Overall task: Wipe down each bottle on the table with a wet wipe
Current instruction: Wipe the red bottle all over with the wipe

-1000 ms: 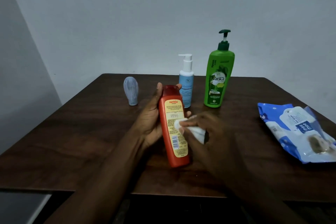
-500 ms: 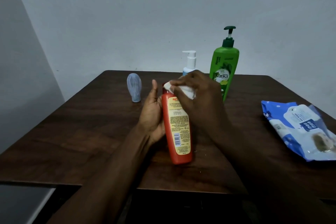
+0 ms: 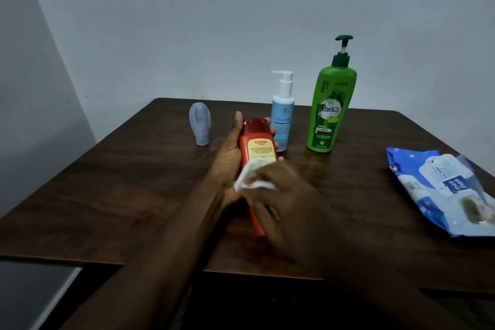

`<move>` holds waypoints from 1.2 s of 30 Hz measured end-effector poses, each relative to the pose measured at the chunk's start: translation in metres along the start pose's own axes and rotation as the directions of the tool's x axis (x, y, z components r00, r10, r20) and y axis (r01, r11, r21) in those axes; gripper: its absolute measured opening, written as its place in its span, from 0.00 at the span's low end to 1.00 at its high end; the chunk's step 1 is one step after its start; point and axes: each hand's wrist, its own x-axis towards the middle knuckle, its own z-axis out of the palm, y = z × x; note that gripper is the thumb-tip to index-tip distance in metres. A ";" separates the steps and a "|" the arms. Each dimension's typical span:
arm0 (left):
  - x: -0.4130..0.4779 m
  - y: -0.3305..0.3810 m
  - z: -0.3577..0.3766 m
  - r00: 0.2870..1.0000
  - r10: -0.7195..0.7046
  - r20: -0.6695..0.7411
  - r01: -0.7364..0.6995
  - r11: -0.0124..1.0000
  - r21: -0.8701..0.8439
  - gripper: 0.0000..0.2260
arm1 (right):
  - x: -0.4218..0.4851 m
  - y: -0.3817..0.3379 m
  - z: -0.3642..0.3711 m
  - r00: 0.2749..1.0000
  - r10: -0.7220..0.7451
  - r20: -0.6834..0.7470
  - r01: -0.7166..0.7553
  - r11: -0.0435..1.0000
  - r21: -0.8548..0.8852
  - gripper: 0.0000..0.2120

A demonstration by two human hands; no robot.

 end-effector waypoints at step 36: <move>-0.003 0.010 0.038 0.880 0.037 -0.474 -0.202 0.931 -0.303 0.26 | -0.012 -0.008 -0.023 0.706 0.549 -0.447 -0.302 0.805 0.511 0.08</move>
